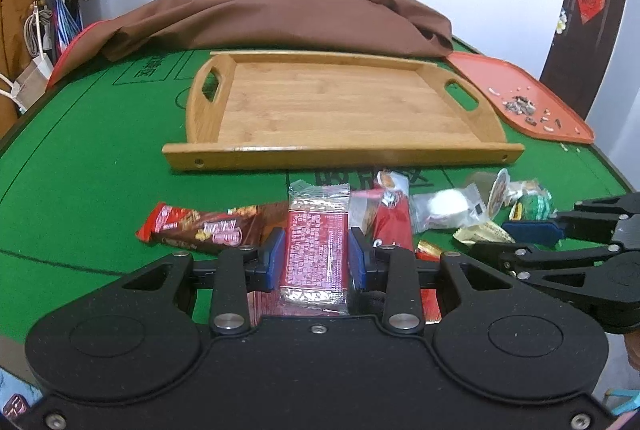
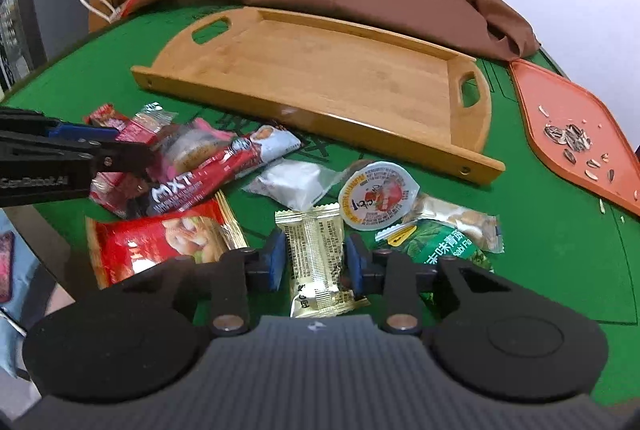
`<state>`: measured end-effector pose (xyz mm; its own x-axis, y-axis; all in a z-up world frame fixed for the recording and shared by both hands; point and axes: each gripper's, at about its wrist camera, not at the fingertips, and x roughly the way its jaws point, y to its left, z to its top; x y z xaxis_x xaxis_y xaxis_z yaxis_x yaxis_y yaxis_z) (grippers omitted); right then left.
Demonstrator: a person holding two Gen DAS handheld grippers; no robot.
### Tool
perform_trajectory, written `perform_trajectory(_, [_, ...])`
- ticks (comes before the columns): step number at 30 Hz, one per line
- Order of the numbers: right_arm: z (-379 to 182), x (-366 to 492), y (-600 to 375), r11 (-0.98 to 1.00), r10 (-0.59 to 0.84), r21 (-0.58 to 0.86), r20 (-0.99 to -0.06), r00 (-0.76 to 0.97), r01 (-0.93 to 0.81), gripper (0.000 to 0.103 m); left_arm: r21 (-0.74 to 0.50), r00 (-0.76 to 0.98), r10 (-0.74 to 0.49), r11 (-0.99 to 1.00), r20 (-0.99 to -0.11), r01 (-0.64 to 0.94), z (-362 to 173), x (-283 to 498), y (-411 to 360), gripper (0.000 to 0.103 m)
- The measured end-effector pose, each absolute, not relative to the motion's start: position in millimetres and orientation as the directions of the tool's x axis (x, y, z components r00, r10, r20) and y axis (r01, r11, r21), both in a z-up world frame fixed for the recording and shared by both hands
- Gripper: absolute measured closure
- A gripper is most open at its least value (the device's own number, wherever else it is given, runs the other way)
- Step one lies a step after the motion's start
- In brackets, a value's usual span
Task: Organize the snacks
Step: 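Carry the pink packet and gold packet up and over the wooden tray, then open the right tool to drop the gold packet while the left tool releases the pink packet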
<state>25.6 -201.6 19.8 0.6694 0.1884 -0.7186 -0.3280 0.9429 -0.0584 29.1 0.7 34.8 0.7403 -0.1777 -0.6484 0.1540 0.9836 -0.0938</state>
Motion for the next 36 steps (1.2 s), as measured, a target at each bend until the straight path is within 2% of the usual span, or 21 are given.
perform_trajectory(9, [53.0, 23.8, -220.8, 0.952, 0.259, 0.051, -0.665, 0.701, -0.303, 0.068, -0.115, 0.764, -0.229, 0.973, -0.603, 0.201, 60.6, 47.5, 3.0, 0.072])
perform_trajectory(16, [71.0, 49.2, -235.9, 0.965, 0.252, 0.103, -0.621, 0.742, -0.241, 0.067, -0.119, 0.776, -0.24, 0.97, -0.583, 0.21, 80.3, 79.7, 0.0, 0.072])
perform_trajectory(22, [76.1, 93.8, -249.6, 0.966, 0.256, 0.19, -0.634, 0.73, -0.174, 0.067, -0.147, 0.736, -0.243, 0.97, -0.632, 0.193, 82.5, 125.3, -3.0, 0.072])
perform_trajectory(32, [74.0, 182.2, -247.5, 0.965, 0.25, 0.236, -0.699, 0.67, -0.114, 0.066, -0.147, 0.681, -0.194, 0.981, -0.706, 0.127, 80.4, 210.1, -18.0, 0.072])
perform_trajectory(36, [71.4, 213.6, -239.2, 0.974, 0.214, 0.207, -0.725, 0.655, -0.089, 0.066, -0.125, 0.666, -0.152, 0.988, -0.73, 0.089, 74.3, 242.2, -25.5, 0.072])
